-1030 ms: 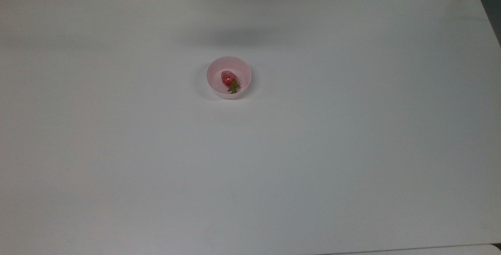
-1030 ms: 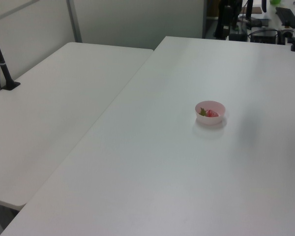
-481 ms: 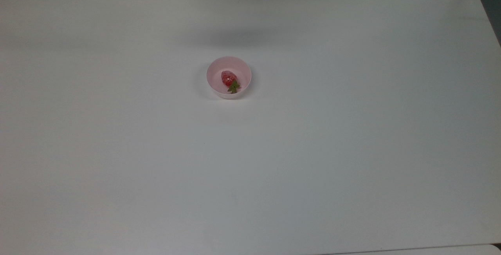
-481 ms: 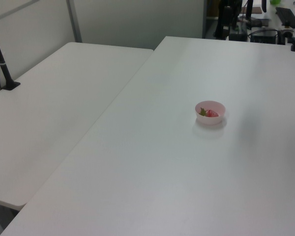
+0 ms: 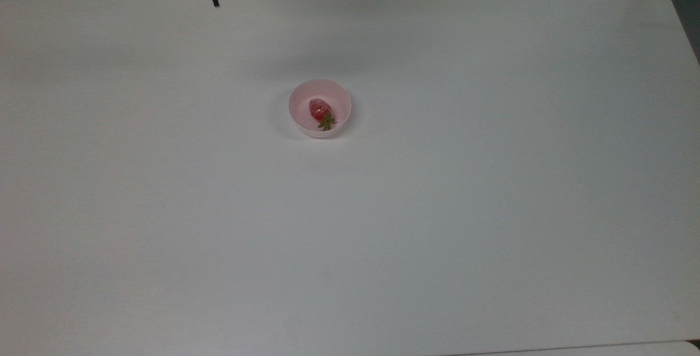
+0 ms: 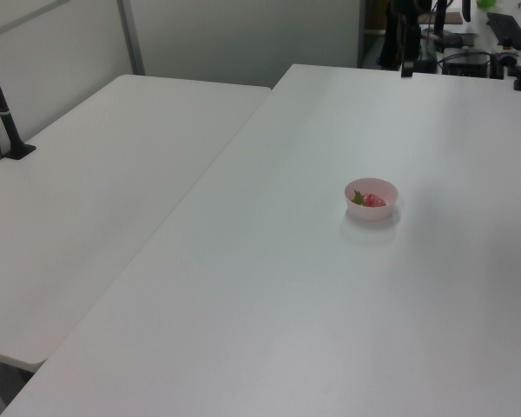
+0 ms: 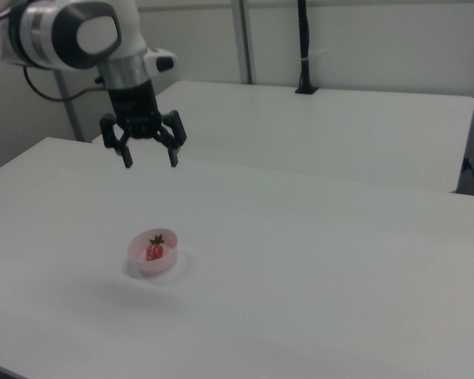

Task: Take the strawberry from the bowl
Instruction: 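Move the gripper over the pink bowl and lower onto the strawberry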

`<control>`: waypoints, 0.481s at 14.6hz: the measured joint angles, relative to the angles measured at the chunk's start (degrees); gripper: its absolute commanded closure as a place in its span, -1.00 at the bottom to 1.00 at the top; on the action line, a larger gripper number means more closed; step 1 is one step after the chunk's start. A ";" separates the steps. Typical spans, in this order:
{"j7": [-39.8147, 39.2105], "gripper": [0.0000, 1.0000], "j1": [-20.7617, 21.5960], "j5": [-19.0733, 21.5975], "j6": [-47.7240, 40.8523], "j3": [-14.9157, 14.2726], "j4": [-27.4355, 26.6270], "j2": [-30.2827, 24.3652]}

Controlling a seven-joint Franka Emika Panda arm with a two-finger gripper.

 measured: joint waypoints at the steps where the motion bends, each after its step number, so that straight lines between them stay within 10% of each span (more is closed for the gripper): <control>1: -0.86 -1.00 0.84 -0.18 0.00 0.06 -0.43 1.00; 7: 8.03 -0.67 4.06 -0.52 8.33 0.20 -6.32 5.89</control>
